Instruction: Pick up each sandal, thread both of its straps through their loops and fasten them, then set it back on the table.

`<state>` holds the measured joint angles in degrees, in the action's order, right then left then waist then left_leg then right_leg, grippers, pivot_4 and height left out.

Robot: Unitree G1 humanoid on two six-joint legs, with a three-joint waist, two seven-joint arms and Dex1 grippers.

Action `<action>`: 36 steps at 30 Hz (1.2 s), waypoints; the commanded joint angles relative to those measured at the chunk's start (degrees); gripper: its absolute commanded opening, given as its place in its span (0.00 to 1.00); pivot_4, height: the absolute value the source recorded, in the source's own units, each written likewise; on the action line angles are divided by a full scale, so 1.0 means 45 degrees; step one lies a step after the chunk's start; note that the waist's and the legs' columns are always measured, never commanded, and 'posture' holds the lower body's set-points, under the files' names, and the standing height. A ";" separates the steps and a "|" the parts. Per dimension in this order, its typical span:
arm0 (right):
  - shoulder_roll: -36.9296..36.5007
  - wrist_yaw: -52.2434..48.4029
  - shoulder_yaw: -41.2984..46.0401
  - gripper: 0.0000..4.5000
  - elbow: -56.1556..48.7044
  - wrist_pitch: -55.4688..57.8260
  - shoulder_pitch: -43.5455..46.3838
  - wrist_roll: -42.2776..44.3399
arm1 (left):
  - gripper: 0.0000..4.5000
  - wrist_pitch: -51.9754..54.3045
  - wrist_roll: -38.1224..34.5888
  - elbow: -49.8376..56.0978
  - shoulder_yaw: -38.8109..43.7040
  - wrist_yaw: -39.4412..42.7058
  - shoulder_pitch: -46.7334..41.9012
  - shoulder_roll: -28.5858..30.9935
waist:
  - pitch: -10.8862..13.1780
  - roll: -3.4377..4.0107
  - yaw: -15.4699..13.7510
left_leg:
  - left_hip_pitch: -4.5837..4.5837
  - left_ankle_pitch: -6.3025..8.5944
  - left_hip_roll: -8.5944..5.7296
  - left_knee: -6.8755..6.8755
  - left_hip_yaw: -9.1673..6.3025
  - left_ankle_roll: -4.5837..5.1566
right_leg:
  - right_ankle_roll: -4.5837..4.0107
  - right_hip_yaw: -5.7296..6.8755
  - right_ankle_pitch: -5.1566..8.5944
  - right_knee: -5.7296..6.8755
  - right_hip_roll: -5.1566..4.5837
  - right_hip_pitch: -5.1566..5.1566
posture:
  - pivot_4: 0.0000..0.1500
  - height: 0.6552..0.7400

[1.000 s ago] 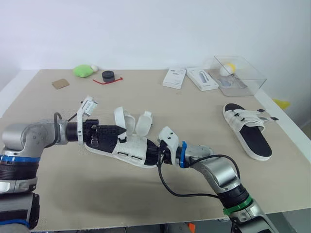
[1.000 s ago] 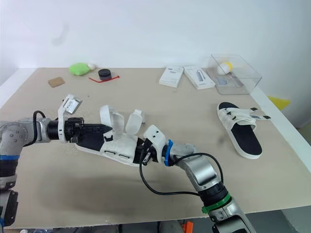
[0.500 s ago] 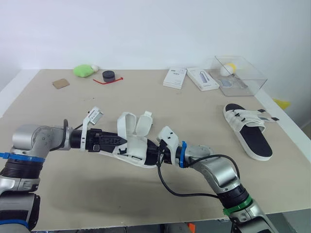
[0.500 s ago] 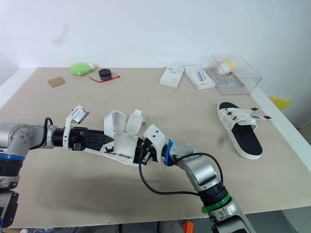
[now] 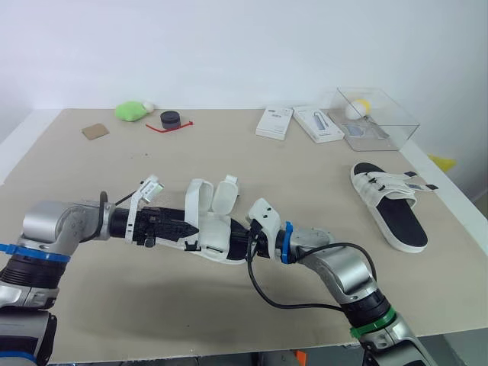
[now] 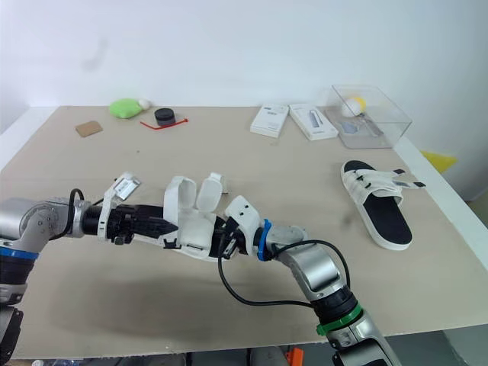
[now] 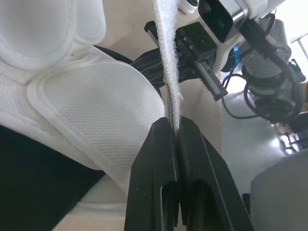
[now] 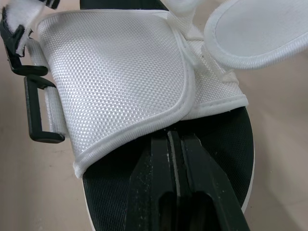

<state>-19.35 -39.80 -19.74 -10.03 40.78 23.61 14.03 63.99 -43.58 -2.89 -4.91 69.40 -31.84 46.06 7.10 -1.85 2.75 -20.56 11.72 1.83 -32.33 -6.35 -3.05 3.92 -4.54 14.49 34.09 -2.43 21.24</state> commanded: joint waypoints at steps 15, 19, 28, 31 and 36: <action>-0.0047 0.0179 0.0208 0.00 0.0069 0.0108 0.0128 -0.0063 | 0.00 -0.2770 0.1502 0.0534 -0.0645 0.0859 0.0206 -0.0120 | 0.0000 0.0000 -0.0003 | -0.0007 0.0002 -0.0001 0.0000 0.0001 -0.0001 | -0.0002 -0.0004 0.0001 -0.0005 -0.0001 0.0000 | 1.00 1.00; -0.0016 0.0176 0.0190 0.00 0.0087 0.0112 0.0163 -0.0050 | 0.00 -0.2657 0.1376 0.0779 -0.0528 0.0924 0.0287 -0.0062 | 0.0000 0.0000 -0.0003 | -0.0007 0.0001 -0.0001 -0.0001 0.0002 0.0000 | -0.0001 -0.0004 0.0001 -0.0005 0.0000 0.0000 | 1.00 1.00; 0.0015 0.0109 0.0146 0.00 0.0196 0.0062 0.0243 -0.0046 | 0.00 -0.2652 0.1476 0.0259 -0.0221 0.0915 -0.0102 0.0100 | 0.0001 0.0001 -0.0001 | -0.0007 0.0001 0.0000 -0.0001 0.0001 0.0001 | -0.0001 -0.0005 0.0001 -0.0005 0.0002 0.0006 | 1.00 1.00; 0.0051 0.0110 0.0147 0.00 0.0242 0.0047 0.0295 -0.0052 | 0.00 -0.2675 0.1503 0.0257 -0.0215 0.0859 -0.0081 0.0028 | 0.0002 0.0002 -0.0002 | -0.0008 0.0001 0.0001 0.0000 0.0001 0.0001 | -0.0001 -0.0005 0.0001 -0.0004 0.0004 0.0006 | 1.00 1.00; 0.0066 0.0104 0.0132 0.00 0.0262 0.0026 0.0311 -0.0064 | 0.00 -0.2718 0.1570 0.0161 -0.0181 0.0812 -0.0192 -0.0050 | 0.0002 0.0002 -0.0001 | -0.0008 0.0000 0.0002 0.0000 0.0001 0.0001 | -0.0001 -0.0005 0.0001 -0.0004 0.0005 0.0007 | 1.00 1.00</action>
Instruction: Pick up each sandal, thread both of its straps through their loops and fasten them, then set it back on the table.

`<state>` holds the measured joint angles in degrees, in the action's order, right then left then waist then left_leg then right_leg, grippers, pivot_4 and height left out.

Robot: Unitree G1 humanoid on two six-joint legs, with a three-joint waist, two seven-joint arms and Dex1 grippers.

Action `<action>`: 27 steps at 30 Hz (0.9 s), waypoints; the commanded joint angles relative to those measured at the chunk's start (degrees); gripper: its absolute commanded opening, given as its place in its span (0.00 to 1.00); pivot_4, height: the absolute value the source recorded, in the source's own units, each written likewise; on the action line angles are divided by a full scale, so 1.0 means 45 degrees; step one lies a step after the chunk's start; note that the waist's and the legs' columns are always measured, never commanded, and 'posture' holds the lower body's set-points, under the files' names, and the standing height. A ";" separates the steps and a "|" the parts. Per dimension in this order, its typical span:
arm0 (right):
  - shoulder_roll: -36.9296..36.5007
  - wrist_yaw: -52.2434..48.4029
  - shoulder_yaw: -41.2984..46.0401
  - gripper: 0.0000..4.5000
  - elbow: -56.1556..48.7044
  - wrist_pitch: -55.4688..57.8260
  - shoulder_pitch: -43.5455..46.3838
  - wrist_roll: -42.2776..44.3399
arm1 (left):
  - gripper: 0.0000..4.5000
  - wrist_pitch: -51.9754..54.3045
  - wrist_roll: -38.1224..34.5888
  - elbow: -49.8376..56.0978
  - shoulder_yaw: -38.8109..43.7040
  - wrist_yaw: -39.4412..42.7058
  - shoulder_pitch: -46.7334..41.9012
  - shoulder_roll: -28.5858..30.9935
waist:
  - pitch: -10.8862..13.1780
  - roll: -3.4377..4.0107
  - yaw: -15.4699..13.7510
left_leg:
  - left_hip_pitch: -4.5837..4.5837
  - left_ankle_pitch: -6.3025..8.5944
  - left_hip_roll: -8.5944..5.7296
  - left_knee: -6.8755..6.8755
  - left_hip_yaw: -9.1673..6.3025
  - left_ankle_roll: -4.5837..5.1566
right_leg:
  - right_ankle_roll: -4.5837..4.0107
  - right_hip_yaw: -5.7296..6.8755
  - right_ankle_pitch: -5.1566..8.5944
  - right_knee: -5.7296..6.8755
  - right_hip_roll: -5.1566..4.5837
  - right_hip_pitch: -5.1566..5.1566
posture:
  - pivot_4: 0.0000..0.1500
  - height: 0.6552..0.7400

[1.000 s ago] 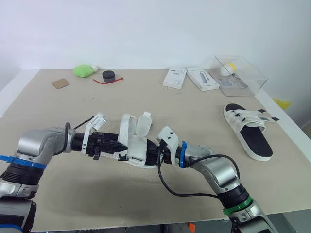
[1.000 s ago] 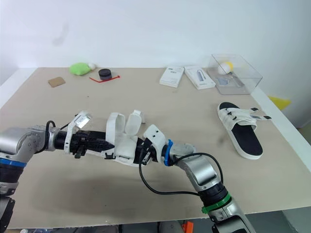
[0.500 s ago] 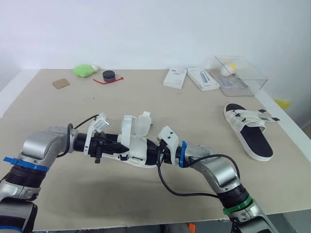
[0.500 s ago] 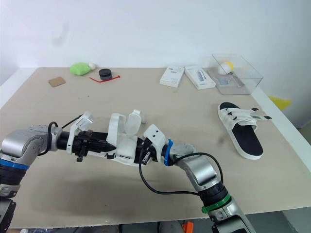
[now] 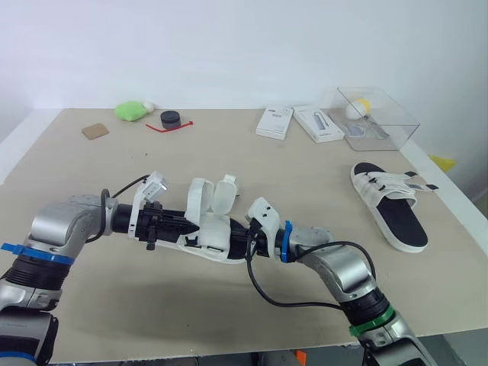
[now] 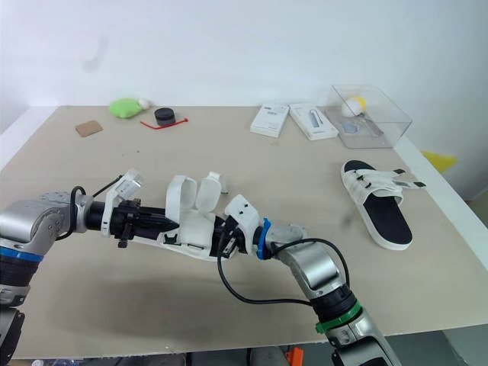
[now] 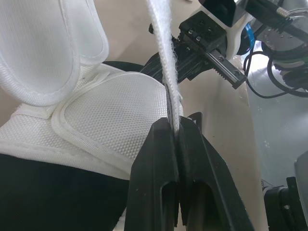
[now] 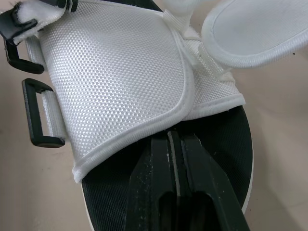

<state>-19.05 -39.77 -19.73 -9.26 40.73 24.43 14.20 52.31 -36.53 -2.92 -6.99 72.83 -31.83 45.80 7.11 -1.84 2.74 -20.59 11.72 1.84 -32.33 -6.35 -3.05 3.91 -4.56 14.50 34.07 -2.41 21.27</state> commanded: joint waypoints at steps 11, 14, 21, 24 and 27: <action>-0.0003 0.0135 0.0153 0.00 0.0026 0.0087 0.0091 -0.0087 | 0.00 0.0085 -0.0253 0.0879 0.0316 0.0109 0.0100 -0.0021 | 0.0000 0.0000 0.0000 | -0.0002 0.0000 0.0000 0.0000 0.0000 0.0000 | 0.0000 -0.0001 0.0000 0.0000 -0.0001 -0.0001 | 1.00 1.00; 0.0007 0.0139 0.0162 0.00 0.0009 0.0101 0.0085 -0.0071 | 0.00 0.0125 -0.0379 0.1325 0.0360 0.0179 0.0335 0.0074 | 0.0000 0.0000 -0.0001 | -0.0002 0.0000 0.0000 0.0000 0.0001 0.0000 | 0.0000 -0.0002 0.0000 0.0000 0.0000 0.0000 | 1.00 1.00; 0.0048 0.0143 0.0148 0.00 0.0008 0.0104 0.0073 -0.0053 | 0.00 -0.0209 -0.0197 0.2546 0.0020 0.0399 0.1155 0.0674 | 0.0001 -0.0001 0.0001 | -0.0005 0.0001 -0.0001 0.0001 0.0001 -0.0001 | 0.0000 -0.0004 0.0000 -0.0001 -0.0003 0.0001 | 1.00 1.00; 0.0067 0.0143 0.0135 0.00 -0.0018 0.0121 0.0054 -0.0057 | 0.00 -0.0791 0.0384 0.2586 -0.0283 0.0332 0.1464 0.0932 | 0.0000 0.0000 0.0002 | -0.0004 0.0006 0.0000 0.0009 0.0001 0.0003 | 0.0000 -0.0005 0.0000 -0.0001 -0.0002 0.0003 | 1.00 1.00; 0.0088 0.0133 0.0131 0.00 0.0023 0.0106 0.0078 -0.0063 | 0.00 -0.1384 0.0977 0.2350 -0.0562 0.0237 0.1629 0.0961 | 0.0002 0.0003 0.0011 | -0.0002 0.0014 0.0001 0.0009 0.0004 0.0015 | -0.0002 -0.0005 0.0000 -0.0001 -0.0001 0.0005 | 1.00 1.00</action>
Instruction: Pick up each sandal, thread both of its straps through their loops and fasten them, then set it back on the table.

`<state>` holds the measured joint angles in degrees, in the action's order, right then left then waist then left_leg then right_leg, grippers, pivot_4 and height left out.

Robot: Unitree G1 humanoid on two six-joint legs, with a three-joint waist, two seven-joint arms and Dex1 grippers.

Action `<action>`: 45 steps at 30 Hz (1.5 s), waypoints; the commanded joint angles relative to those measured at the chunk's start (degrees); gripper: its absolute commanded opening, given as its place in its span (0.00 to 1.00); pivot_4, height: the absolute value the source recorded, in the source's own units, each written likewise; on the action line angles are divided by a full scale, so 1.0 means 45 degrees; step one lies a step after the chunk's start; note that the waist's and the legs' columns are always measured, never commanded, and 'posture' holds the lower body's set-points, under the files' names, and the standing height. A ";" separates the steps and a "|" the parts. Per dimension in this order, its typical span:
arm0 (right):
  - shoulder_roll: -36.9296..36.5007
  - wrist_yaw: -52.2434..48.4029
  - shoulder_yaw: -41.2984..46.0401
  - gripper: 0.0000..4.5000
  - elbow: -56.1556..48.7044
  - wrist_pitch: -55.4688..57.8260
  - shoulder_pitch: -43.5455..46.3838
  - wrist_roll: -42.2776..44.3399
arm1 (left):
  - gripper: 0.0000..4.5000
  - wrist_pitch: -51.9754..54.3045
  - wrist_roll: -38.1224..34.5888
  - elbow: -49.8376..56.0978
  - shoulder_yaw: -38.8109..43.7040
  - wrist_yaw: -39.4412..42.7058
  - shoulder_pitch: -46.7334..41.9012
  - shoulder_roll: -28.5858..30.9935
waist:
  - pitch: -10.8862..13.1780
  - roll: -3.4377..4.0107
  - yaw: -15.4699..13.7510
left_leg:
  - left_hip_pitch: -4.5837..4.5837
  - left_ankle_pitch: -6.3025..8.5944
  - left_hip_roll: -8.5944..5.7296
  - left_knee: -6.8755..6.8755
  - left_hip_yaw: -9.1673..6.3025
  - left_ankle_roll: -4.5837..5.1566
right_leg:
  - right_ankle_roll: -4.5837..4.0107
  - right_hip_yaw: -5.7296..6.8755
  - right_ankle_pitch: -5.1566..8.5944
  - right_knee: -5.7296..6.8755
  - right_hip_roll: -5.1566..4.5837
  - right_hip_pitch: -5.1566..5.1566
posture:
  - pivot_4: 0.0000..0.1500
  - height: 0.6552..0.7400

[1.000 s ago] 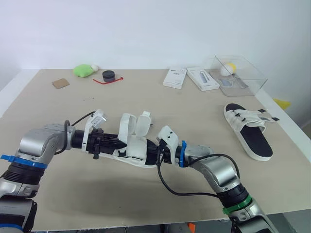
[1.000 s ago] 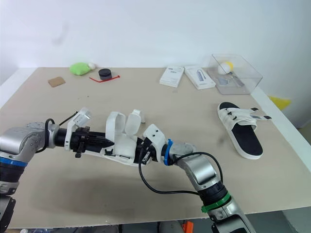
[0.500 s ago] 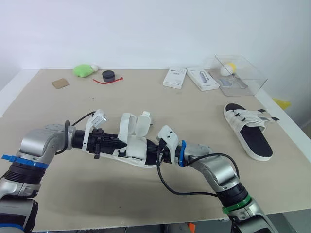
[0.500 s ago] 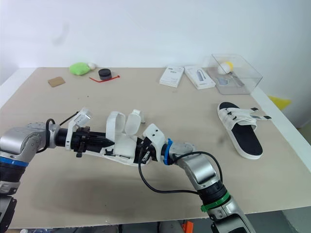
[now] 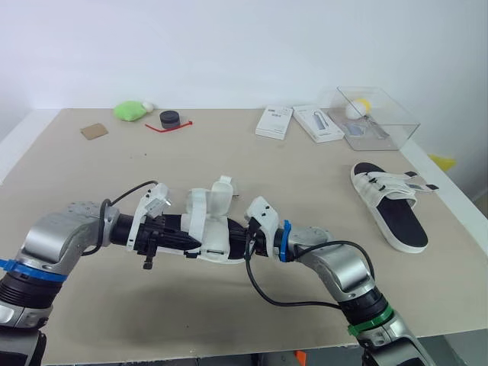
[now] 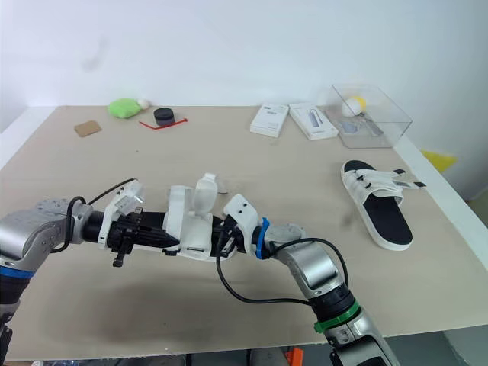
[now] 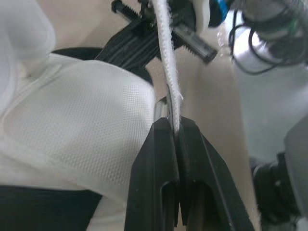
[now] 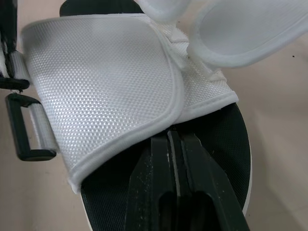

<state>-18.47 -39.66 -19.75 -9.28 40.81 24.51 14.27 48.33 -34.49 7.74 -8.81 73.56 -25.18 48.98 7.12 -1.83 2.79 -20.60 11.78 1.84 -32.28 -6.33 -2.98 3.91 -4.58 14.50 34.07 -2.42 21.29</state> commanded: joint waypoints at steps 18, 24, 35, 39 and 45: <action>-0.0049 0.0139 0.0150 0.00 -0.0067 0.0189 0.0028 -0.0037 | 0.99 0.1614 -0.2038 -0.0452 0.1894 -0.0894 -0.1214 -0.1073 | 0.0008 -0.0007 -0.0009 | 0.0000 -0.0001 0.0003 -0.0012 -0.0001 0.0005 | -0.0004 0.0002 0.0006 -0.0001 0.0004 0.0004 | 1.00 1.00; -0.0047 0.0138 0.0170 0.00 -0.0036 0.0185 0.0054 -0.0043 | 0.50 0.1603 -0.1762 -0.0520 0.1654 -0.1132 -0.1056 -0.1072 | 0.0007 -0.0008 -0.0009 | 0.0000 -0.0001 0.0000 -0.0007 -0.0002 0.0005 | 0.0000 0.0000 0.0001 -0.0001 0.0009 -0.0001 | 1.00 1.00; -0.0051 0.0119 0.0126 0.00 -0.0154 0.0217 -0.0035 -0.0023 | 0.03 0.0878 -0.1039 0.0177 0.1096 -0.0837 0.0053 -0.0495 | 0.0008 -0.0006 -0.0009 | 0.0000 0.0001 -0.0002 -0.0007 -0.0001 0.0004 | -0.0003 -0.0004 0.0003 -0.0002 0.0002 0.0002 | 1.00 1.00; -0.0028 0.0135 0.0107 0.00 -0.0232 0.0274 -0.0079 0.0000 | 0.03 0.1438 -0.1847 0.0524 0.1906 -0.0709 0.0371 -0.0195 | 0.0008 -0.0008 -0.0003 | -0.0001 0.0002 -0.0002 -0.0006 -0.0002 0.0003 | -0.0003 -0.0004 0.0003 -0.0002 0.0001 0.0002 | 1.00 1.00; 0.0044 0.0176 0.0056 0.00 -0.0290 0.0268 -0.0216 0.0005 | 0.08 0.2797 -0.3746 0.0959 0.4054 -0.1193 0.1021 0.0313 | 0.0009 -0.0010 -0.0001 | 0.0000 0.0019 0.0005 0.0002 -0.0002 0.0018 | -0.0006 0.0001 0.0004 -0.0001 0.0003 0.0006 | 1.00 1.00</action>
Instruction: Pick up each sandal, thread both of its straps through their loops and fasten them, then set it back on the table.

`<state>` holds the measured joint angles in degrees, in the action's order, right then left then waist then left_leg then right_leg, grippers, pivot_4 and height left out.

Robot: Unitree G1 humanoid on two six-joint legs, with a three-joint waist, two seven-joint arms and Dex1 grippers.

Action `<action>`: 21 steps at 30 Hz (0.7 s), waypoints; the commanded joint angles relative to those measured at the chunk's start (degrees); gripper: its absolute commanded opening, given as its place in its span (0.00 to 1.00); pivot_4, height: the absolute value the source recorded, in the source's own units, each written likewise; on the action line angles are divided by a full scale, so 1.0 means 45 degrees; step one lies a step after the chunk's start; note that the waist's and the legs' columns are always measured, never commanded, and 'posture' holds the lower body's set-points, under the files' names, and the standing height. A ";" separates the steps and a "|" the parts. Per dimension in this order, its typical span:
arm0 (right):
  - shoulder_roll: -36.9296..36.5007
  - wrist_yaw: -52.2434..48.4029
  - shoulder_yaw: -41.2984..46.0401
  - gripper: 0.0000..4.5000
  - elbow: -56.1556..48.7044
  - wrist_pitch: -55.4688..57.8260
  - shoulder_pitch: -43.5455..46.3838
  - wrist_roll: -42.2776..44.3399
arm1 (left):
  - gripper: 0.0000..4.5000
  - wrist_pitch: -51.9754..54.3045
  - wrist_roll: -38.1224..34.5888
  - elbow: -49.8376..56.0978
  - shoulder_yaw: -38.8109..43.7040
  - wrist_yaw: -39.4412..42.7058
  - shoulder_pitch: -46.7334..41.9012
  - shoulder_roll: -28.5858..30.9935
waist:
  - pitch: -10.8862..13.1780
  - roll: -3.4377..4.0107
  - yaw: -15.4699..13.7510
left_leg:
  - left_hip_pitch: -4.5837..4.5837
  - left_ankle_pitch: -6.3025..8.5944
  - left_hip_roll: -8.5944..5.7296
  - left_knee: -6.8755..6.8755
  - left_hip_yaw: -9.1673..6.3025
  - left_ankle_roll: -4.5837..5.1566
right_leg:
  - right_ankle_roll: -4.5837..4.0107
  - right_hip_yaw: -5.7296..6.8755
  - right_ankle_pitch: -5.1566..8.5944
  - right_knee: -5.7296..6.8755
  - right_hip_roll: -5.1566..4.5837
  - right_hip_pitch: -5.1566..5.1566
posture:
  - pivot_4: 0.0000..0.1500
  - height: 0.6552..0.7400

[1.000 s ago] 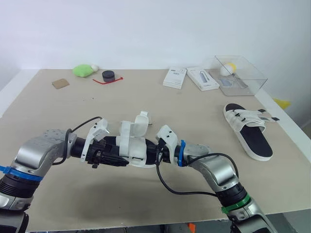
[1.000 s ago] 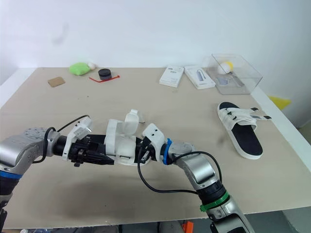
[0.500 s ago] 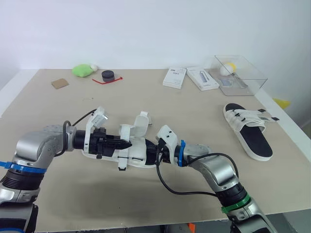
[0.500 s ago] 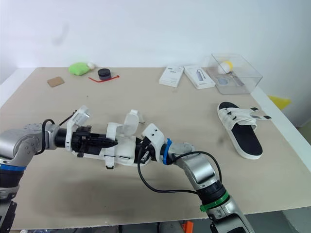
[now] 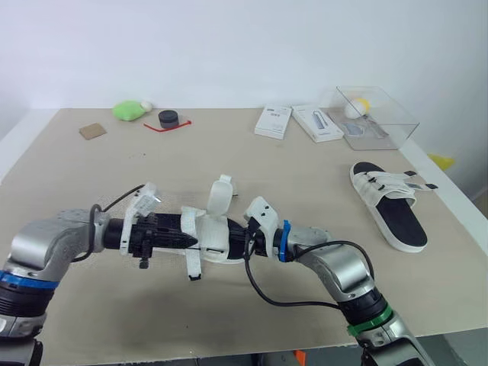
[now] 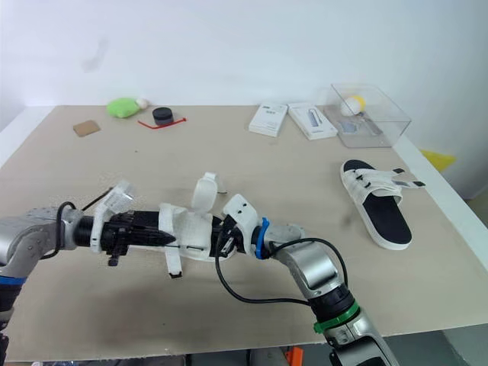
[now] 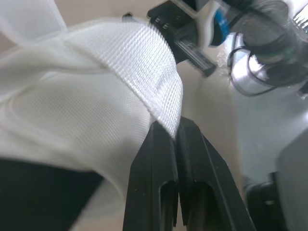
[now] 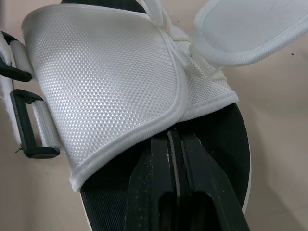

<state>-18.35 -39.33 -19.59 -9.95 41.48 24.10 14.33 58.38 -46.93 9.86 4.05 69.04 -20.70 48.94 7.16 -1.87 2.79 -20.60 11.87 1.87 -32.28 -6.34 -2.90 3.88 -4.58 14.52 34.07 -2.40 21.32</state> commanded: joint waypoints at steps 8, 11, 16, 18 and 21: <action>0.0119 0.0033 -0.0122 0.00 -0.0065 0.0065 -0.0098 0.0012 | 0.83 0.0092 -0.0768 0.2159 0.1548 0.0054 0.2841 0.1390 | -0.0001 0.0001 0.0025 | 0.0014 0.0011 0.0006 -0.0001 0.0011 -0.0018 | -0.0015 -0.0005 0.0011 -0.0004 -0.0008 0.0004 | 1.00 1.00; 0.0105 -0.0012 -0.0109 0.00 0.0006 0.0051 -0.0035 0.0003 | 0.99 -0.0874 0.0015 0.2494 0.1050 -0.0021 0.4030 0.1437 | -0.0002 0.0004 -0.0002 | 0.0024 0.0025 0.0014 0.0001 0.0019 -0.0041 | -0.0029 -0.0004 0.0018 -0.0004 -0.0012 0.0007 | 1.00 1.00; 0.0044 -0.0037 -0.0083 0.00 -0.0124 0.0117 -0.0078 0.0008 | 0.99 -0.2361 0.1288 0.2492 0.0067 -0.1051 0.4343 0.0356 | -0.0001 0.0005 -0.0027 | 0.0022 0.0036 0.0015 -0.0001 0.0018 -0.0060 | -0.0051 0.0000 0.0044 -0.0018 -0.0022 0.0017 | 1.00 1.00; 0.0006 -0.0045 -0.0066 0.00 -0.0135 0.0125 -0.0081 0.0009 | 0.99 -0.2680 0.1444 0.2334 -0.0088 -0.1566 0.4179 -0.0310 | 0.0000 0.0007 -0.0036 | 0.0022 0.0037 0.0011 -0.0003 0.0018 -0.0060 | -0.0053 0.0002 0.0048 -0.0044 -0.0030 0.0023 | 1.00 1.00; -0.0038 -0.0056 -0.0030 0.00 -0.0098 0.0127 -0.0031 -0.0001 | 0.99 -0.2794 0.1655 0.2168 -0.0517 -0.2077 0.3816 -0.1023 | -0.0001 0.0004 -0.0039 | 0.0021 0.0032 0.0004 -0.0012 0.0021 -0.0053 | -0.0051 0.0002 0.0047 -0.0052 -0.0036 0.0018 | 1.00 1.00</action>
<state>-18.11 -39.21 -19.59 -9.91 41.40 23.90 14.27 47.13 -40.22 19.06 2.08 60.90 -2.28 45.23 7.15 -1.85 2.61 -20.51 12.01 1.88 -32.33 -6.25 -3.14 3.66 -4.57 14.73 33.84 -2.56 21.40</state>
